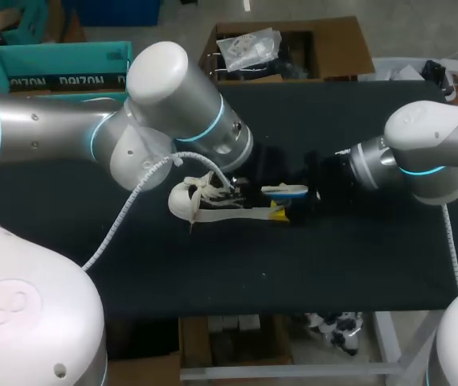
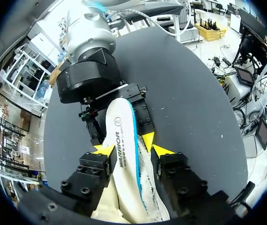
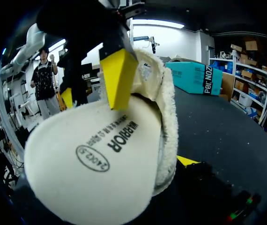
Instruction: Open the shoe tongue, take the insole out of the shoe, put the insole back into the shoe, and pack the shoe into the shoebox
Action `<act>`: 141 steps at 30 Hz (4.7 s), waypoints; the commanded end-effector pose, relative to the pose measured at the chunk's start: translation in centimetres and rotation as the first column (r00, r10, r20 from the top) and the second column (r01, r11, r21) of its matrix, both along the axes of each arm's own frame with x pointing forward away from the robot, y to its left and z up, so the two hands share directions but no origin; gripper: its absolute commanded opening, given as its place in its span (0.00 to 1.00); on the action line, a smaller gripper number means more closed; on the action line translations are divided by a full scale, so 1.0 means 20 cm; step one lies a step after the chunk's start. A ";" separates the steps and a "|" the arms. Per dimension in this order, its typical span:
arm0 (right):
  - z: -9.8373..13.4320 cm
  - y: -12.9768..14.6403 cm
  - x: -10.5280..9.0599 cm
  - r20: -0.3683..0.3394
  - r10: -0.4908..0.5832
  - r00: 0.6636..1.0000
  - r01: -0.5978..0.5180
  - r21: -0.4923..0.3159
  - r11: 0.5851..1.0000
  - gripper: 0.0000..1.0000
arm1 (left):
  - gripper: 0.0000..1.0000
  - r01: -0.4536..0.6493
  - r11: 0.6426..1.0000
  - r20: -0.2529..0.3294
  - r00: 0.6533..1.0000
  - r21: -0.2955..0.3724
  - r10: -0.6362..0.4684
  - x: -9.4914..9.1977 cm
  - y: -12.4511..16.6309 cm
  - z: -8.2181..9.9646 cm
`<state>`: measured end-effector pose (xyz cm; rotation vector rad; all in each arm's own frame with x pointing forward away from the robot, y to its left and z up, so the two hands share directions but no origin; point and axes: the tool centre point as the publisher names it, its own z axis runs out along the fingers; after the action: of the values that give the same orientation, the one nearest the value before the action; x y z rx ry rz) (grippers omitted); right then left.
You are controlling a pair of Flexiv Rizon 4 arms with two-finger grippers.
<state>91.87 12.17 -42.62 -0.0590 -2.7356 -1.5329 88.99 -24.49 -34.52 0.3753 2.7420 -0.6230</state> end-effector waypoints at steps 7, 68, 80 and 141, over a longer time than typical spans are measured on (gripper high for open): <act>-0.02 0.00 -0.01 0.001 0.002 1.000 -0.002 0.004 1.000 0.00 | 0.36 -0.030 0.999 0.008 1.000 -0.012 0.030 0.11 -0.06 -0.02; 0.36 -0.47 0.00 -0.012 0.030 0.999 -0.032 -0.245 0.969 1.00 | 0.00 0.334 0.634 -0.071 0.848 -0.697 -0.525 -0.10 -0.18 1.29; 0.55 -0.47 0.18 -0.025 0.109 0.994 -0.110 -0.412 0.905 1.00 | 0.00 0.237 0.476 0.076 0.940 -0.847 -0.333 -0.23 0.30 1.39; 0.43 0.33 0.14 -0.001 -0.045 0.999 0.022 -0.863 0.505 0.00 | 0.00 -0.202 0.281 -0.153 0.970 -0.938 0.188 -0.24 1.39 1.22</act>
<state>94.75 18.28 -34.38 -0.1104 -3.1528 -0.0196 84.00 3.46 -10.01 -0.2754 1.8236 -1.9855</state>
